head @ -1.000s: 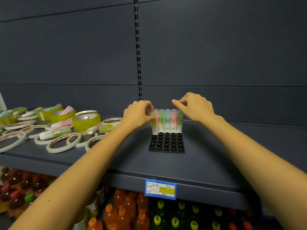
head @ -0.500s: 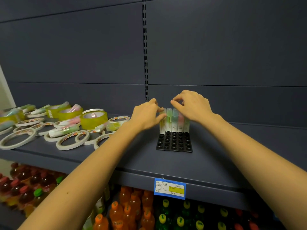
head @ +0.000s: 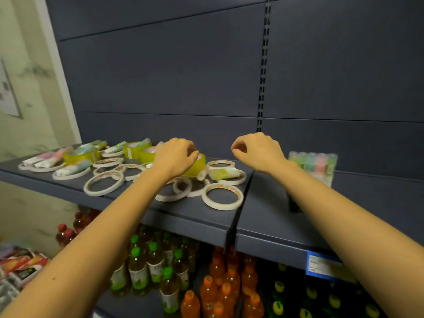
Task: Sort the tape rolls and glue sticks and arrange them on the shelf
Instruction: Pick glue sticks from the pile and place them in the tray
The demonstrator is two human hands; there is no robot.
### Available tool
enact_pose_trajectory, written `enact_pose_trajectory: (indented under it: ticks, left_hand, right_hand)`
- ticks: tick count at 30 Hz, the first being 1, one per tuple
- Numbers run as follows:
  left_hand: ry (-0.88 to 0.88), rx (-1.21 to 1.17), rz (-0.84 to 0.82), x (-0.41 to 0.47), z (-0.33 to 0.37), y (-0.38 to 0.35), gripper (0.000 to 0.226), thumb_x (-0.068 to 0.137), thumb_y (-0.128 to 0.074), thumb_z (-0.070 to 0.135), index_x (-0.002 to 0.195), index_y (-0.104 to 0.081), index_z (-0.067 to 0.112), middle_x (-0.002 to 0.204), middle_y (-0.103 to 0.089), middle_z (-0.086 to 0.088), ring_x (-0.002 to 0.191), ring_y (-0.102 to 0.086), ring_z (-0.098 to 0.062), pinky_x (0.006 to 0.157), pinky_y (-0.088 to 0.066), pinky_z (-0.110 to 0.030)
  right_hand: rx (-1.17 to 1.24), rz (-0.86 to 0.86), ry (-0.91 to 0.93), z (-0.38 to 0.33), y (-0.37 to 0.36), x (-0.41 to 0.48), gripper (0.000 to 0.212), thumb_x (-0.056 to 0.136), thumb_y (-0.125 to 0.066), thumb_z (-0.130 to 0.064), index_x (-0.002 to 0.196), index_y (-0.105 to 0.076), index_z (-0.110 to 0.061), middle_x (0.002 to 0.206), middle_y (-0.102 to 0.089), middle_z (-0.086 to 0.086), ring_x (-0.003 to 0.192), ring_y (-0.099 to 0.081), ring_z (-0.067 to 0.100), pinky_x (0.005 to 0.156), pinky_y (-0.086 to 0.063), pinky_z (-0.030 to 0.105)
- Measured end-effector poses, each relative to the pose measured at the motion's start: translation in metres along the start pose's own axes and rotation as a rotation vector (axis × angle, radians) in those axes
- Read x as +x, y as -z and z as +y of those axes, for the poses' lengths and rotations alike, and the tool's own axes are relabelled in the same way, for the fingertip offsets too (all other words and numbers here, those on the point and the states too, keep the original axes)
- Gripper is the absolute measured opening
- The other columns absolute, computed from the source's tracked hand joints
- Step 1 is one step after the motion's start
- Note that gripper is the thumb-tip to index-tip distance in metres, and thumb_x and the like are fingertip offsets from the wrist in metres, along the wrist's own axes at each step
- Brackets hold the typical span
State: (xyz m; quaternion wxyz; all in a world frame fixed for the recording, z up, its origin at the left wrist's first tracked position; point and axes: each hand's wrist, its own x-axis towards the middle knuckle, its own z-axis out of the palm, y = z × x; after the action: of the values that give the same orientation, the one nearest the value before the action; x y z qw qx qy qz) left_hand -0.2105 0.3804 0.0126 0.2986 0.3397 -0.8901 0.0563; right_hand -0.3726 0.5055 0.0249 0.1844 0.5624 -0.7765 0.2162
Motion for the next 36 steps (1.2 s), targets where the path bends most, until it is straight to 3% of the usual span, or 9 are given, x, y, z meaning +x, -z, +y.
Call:
enact_pose_trajectory:
  ticks: [6,11,15,19,21,25,28,32,36]
  left_hand:
    - [-0.029,0.027,-0.045,0.001,-0.093,0.013,0.028,0.093,-0.047,0.031,0.098,-0.069,0.015,0.102,-0.070,-0.009,0.094,-0.062,-0.030,0.074,-0.046,-0.035]
    - [-0.084,0.041,-0.099,0.009,-0.150,0.004,0.030,0.093,-0.046,0.033,0.095,-0.068,0.012,0.097,-0.069,-0.010,0.093,-0.062,-0.029,0.067,-0.046,-0.034]
    - [-0.130,0.009,-0.150,0.012,-0.174,-0.005,0.030,0.092,-0.048,0.033,0.093,-0.069,0.011,0.094,-0.068,-0.012,0.091,-0.060,-0.030,0.069,-0.047,-0.036]
    - [-0.156,-0.047,-0.156,0.018,-0.188,-0.012,0.030,0.092,-0.048,0.033,0.092,-0.070,0.013,0.093,-0.069,-0.009,0.088,-0.061,-0.028,0.066,-0.045,-0.033]
    - [-0.171,-0.080,-0.167,0.020,-0.189,-0.017,0.030,0.092,-0.048,0.033,0.094,-0.070,0.013,0.095,-0.069,-0.008,0.089,-0.061,-0.026,0.066,-0.044,-0.032]
    - [-0.232,-0.130,-0.184,0.024,-0.183,-0.026,0.031,0.091,-0.051,0.038,0.099,-0.066,0.012,0.096,-0.055,-0.001,0.095,-0.057,-0.024,0.067,-0.042,-0.032]
    - [-0.270,-0.166,-0.261,0.029,-0.176,-0.032,0.032,0.087,-0.056,0.043,0.093,-0.069,0.014,0.100,-0.057,-0.001,0.095,-0.056,-0.021,0.070,-0.044,-0.032]
    - [-0.314,-0.217,-0.334,0.032,-0.166,-0.039,0.043,0.080,-0.061,0.056,0.081,-0.070,0.013,0.081,-0.063,0.000,0.077,-0.054,-0.015,0.054,-0.036,-0.024]
    - [-0.404,-0.137,-0.348,0.036,-0.161,-0.047,0.046,0.080,-0.061,0.054,0.078,-0.065,0.009,0.086,-0.067,-0.007,0.086,-0.060,-0.024,0.069,-0.044,-0.036]
  right_hand:
    - [0.062,-0.100,-0.059,-0.079,-0.040,0.031,0.025,0.092,-0.051,-0.034,0.108,-0.068,-0.025,0.111,-0.067,0.004,0.100,-0.061,0.028,0.073,-0.044,0.033]
    - [0.086,-0.266,-0.173,-0.134,-0.080,0.048,0.037,0.091,-0.052,-0.043,0.100,-0.066,-0.010,0.105,-0.063,0.013,0.102,-0.057,0.032,0.079,-0.044,0.035]
    - [0.029,-0.380,-0.237,-0.157,-0.098,0.058,0.044,0.091,-0.049,-0.045,0.059,-0.043,-0.015,0.064,-0.043,0.002,0.080,-0.048,0.023,0.068,-0.036,0.030]
    - [0.128,-0.546,-0.378,-0.162,-0.109,0.069,0.044,0.088,-0.053,-0.051,0.063,-0.036,-0.018,0.077,-0.036,0.007,0.084,-0.042,0.021,0.078,-0.039,0.033]
    - [0.232,-0.580,-0.407,-0.161,-0.109,0.070,0.040,0.087,-0.058,-0.045,0.066,-0.040,-0.016,0.070,-0.040,0.003,0.069,-0.042,0.016,0.065,-0.037,0.024]
    - [0.570,-0.470,-0.396,-0.154,-0.097,0.069,0.030,0.085,-0.066,-0.037,0.083,-0.047,-0.013,0.082,-0.045,0.008,0.077,-0.041,0.018,0.070,-0.036,0.027]
    - [0.664,-0.335,-0.386,-0.147,-0.085,0.069,0.023,0.088,-0.063,-0.030,0.079,-0.050,-0.015,0.087,-0.053,0.007,0.079,-0.048,0.016,0.065,-0.038,0.023]
    - [0.733,-0.152,-0.431,-0.136,-0.073,0.067,0.020,0.089,-0.062,-0.032,0.091,-0.050,-0.016,0.095,-0.064,0.007,0.084,-0.062,0.013,0.065,-0.044,0.022]
    - [0.769,-0.014,-0.465,-0.125,-0.069,0.061,0.021,0.089,-0.064,-0.027,0.095,-0.049,-0.014,0.080,-0.056,0.000,0.081,-0.062,0.014,0.059,-0.044,0.018]
